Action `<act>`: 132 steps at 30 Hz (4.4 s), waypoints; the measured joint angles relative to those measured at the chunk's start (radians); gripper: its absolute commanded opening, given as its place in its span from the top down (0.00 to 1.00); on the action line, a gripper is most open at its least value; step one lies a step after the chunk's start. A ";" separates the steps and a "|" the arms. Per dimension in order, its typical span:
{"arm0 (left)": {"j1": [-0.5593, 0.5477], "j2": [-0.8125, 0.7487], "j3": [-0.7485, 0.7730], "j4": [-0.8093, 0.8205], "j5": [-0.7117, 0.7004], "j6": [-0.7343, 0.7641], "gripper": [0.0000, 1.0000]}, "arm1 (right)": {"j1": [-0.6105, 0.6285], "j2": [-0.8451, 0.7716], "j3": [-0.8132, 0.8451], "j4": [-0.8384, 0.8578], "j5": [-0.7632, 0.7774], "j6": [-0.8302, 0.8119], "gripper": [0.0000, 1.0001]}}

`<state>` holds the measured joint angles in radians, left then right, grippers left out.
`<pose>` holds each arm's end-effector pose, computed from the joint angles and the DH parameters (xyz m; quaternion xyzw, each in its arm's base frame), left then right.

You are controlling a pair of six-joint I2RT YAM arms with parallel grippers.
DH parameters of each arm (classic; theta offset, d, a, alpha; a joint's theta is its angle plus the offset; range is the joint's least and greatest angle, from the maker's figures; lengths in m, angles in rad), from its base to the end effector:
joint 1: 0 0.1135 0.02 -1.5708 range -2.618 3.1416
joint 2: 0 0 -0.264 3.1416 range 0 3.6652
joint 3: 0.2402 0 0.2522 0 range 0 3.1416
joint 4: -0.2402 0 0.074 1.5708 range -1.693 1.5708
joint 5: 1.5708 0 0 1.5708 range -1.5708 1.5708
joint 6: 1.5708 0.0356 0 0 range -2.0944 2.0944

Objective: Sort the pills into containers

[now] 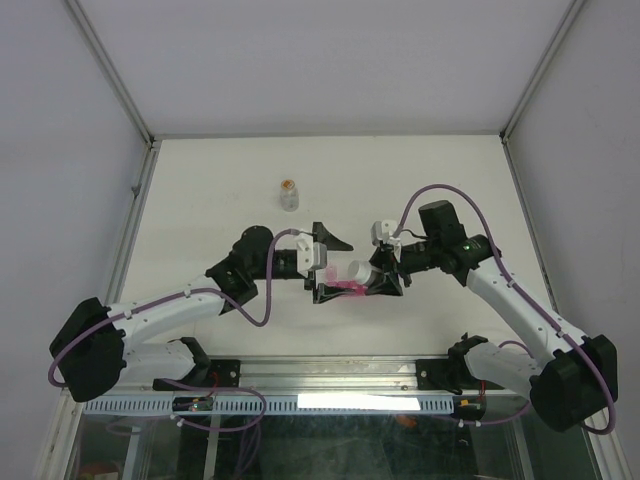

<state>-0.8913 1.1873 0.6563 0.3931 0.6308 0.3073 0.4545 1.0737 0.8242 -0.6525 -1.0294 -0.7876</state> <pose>0.1499 -0.2190 0.2719 0.5726 0.4771 -0.4038 0.5305 0.1695 0.1168 0.2708 -0.6098 0.5747 0.4112 0.3588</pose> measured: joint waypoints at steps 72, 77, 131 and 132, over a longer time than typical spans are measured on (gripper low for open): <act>-0.115 0.023 0.058 -0.137 -0.384 -0.452 1.00 | -0.015 0.034 0.000 -0.009 0.019 -0.016 0.16; -0.114 0.023 0.055 -0.136 -0.360 -0.459 1.00 | -0.015 0.034 0.000 0.023 0.020 0.003 0.06; 0.441 0.391 0.460 -0.783 -0.891 -0.499 0.21 | -0.045 0.026 -0.153 0.138 0.072 -0.161 0.00; 0.441 0.353 0.440 -0.768 -0.864 -0.501 0.21 | -0.045 0.029 -0.159 0.130 0.069 -0.194 0.00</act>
<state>-0.4500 1.5406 1.0966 -0.3752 -0.2337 -0.1940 0.4091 1.1027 0.6647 -0.5228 -0.9600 -0.9813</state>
